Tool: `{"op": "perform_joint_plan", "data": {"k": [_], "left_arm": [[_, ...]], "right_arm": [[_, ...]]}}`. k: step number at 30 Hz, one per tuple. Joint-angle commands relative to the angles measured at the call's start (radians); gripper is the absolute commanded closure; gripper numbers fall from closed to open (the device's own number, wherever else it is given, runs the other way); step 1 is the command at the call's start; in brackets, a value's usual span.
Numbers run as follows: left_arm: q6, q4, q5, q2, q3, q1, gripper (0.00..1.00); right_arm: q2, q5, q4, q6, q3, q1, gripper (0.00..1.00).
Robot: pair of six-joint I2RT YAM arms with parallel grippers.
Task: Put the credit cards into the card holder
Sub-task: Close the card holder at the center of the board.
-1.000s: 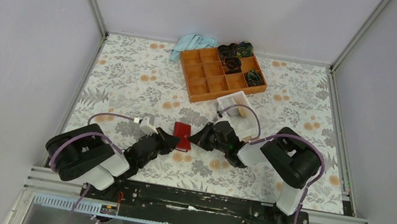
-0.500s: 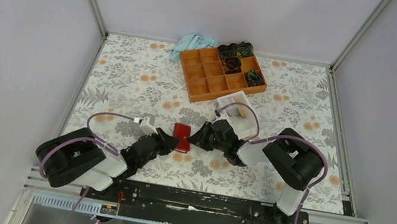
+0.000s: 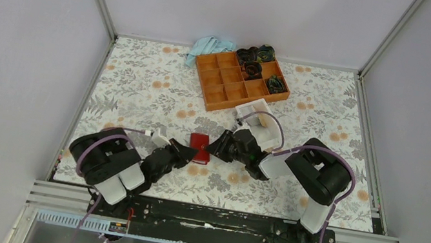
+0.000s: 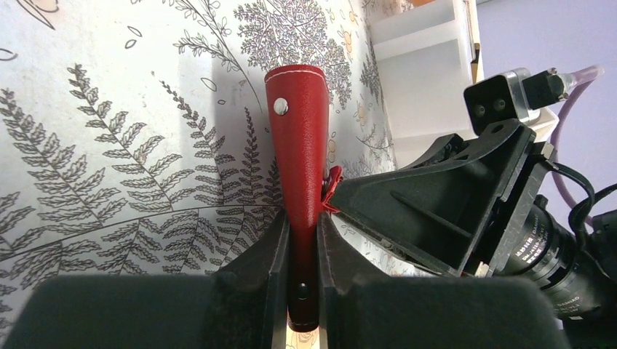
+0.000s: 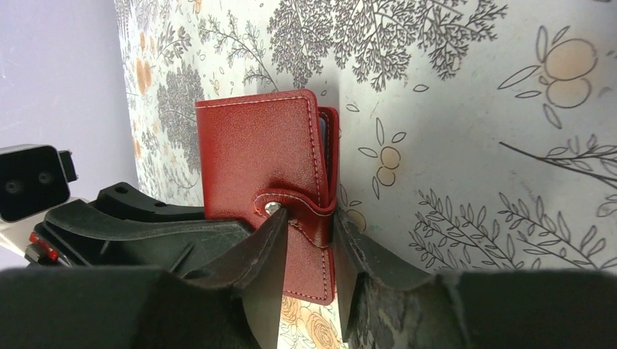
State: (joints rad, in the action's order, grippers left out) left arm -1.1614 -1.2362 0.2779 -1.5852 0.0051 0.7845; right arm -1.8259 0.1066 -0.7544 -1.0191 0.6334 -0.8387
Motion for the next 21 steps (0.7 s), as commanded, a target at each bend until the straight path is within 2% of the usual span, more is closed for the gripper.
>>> {"op": "perform_joint_plan", "data": {"k": [1,5,12,21], "left_arm": [[-0.065,-0.213,-0.103,-0.133,-0.143,0.017,1.0],[-0.091,-0.338,-0.125,-0.256,-0.153,0.016,1.0],[-0.078,-0.341,-0.125,-0.257,-0.156,0.016,1.0],[-0.116,-0.363,-0.123,-0.255,-0.173,0.015,1.0]], "right_arm": [[-0.022,0.057,-0.053,-0.024,-0.003,-0.005,0.63],[-0.036,0.081,-0.101,-0.05,-0.016,0.004,0.62],[-0.08,0.115,-0.21,-0.103,-0.032,0.021,0.6],[-0.087,0.108,-0.194,-0.104,-0.014,0.021,0.58]]}}
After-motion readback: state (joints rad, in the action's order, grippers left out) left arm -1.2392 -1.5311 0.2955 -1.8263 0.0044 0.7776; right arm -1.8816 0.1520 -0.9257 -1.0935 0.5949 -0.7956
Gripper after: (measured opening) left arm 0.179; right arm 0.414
